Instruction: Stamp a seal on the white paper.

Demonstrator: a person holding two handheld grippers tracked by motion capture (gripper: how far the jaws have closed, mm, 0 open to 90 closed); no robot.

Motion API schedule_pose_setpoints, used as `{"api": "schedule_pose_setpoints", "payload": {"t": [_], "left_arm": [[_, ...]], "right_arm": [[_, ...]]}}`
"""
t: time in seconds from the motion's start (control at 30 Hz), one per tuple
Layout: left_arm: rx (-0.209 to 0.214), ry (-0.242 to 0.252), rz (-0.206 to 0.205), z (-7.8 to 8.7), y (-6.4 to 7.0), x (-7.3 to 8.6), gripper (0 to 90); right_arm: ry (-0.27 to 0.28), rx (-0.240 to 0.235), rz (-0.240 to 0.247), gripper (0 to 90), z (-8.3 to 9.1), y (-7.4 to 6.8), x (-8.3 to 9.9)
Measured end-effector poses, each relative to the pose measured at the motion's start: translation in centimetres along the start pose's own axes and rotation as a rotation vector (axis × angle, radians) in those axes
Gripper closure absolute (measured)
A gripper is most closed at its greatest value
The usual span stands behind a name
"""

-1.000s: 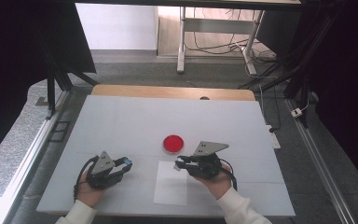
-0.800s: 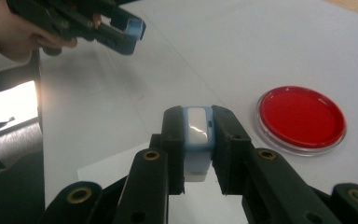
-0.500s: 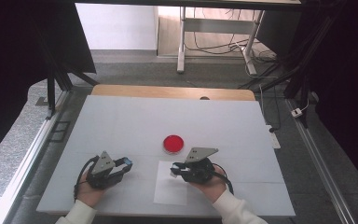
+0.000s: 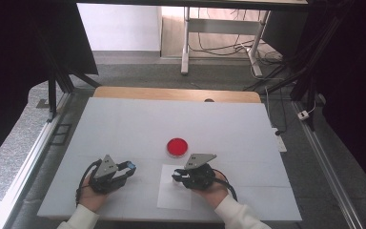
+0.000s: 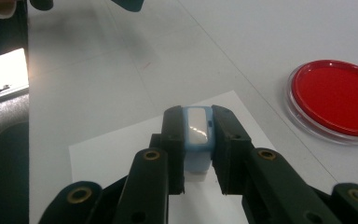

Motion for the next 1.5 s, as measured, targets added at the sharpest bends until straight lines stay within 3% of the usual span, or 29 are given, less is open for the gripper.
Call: {"api": "schedule_pose_setpoints", "payload": {"t": [0.53, 1.5], "left_arm": [[0.001, 0.002, 0.001, 0.1, 0.0, 0.0, 64.9], [0.003, -0.002, -0.003, 0.0, 0.1, 0.0, 64.9]], "right_arm": [[-0.025, 0.01, 0.045, 75.3, -0.6, -0.4, 0.4], [-0.062, 0.011, 0.05, 76.0, -1.1, -0.6, 0.6]]}}
Point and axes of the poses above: each handheld gripper's, and its own axes: z roughly backward along the jaws, x roughly out of its underside, y roughly to its right, the point moved 2 cm from there along -z, roughly forward along the jaws, and after that the axes turned 14 degrees about x, right-handed, at the moved point
